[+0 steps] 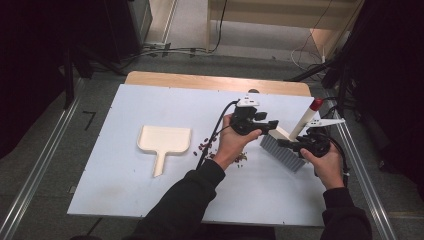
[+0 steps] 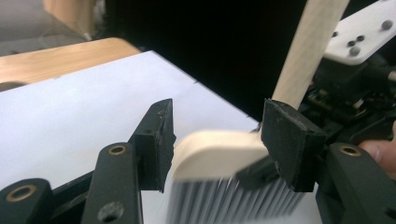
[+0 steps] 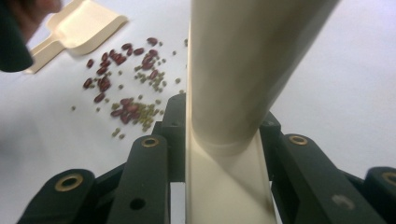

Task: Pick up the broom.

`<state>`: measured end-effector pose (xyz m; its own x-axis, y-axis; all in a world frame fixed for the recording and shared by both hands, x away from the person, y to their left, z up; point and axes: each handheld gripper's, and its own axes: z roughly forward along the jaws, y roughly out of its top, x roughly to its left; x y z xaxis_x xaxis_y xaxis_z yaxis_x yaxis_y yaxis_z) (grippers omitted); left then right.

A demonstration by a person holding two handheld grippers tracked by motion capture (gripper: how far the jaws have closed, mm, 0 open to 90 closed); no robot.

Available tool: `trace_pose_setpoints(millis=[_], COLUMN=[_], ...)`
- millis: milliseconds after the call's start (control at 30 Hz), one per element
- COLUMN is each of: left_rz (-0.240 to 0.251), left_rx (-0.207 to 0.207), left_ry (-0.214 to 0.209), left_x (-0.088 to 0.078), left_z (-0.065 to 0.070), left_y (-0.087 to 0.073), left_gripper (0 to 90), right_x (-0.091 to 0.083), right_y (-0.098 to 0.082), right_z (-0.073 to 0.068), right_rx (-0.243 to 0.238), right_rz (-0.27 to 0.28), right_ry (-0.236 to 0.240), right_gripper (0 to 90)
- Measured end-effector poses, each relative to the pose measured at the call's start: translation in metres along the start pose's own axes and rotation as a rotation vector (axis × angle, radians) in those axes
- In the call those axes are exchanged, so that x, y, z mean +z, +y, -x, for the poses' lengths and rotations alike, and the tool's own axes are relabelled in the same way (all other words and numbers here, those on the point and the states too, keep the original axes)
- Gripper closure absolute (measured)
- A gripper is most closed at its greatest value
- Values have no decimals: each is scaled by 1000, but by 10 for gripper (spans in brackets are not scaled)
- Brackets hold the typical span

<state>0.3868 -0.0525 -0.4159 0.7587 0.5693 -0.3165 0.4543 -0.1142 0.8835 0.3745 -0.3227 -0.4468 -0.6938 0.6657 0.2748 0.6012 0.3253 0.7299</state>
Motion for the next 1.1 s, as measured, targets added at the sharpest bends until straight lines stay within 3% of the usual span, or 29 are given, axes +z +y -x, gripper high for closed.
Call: trace_pose_setpoints(millis=[333,500,867,1100], left_rz=[13,-13,-55,-81], left_rx=[-42,-64,-87,-104], left_ry=[142,210,374,434], left_x=[-57,-79,-126,-152], left_z=[-24,-34,-47,-52], left_y=[-20,-34,-68,-86], left_gripper=[406,389,326,303], right_x=[9,16,25,26], right_y=[9,14,20,22], right_z=[-8,-13,-17,-18], right_rx=[18,16,13,20], right_rz=[58,80,99,117], right_ry=[-77,-116,-144,-161], right_gripper=[644,645,644,644])
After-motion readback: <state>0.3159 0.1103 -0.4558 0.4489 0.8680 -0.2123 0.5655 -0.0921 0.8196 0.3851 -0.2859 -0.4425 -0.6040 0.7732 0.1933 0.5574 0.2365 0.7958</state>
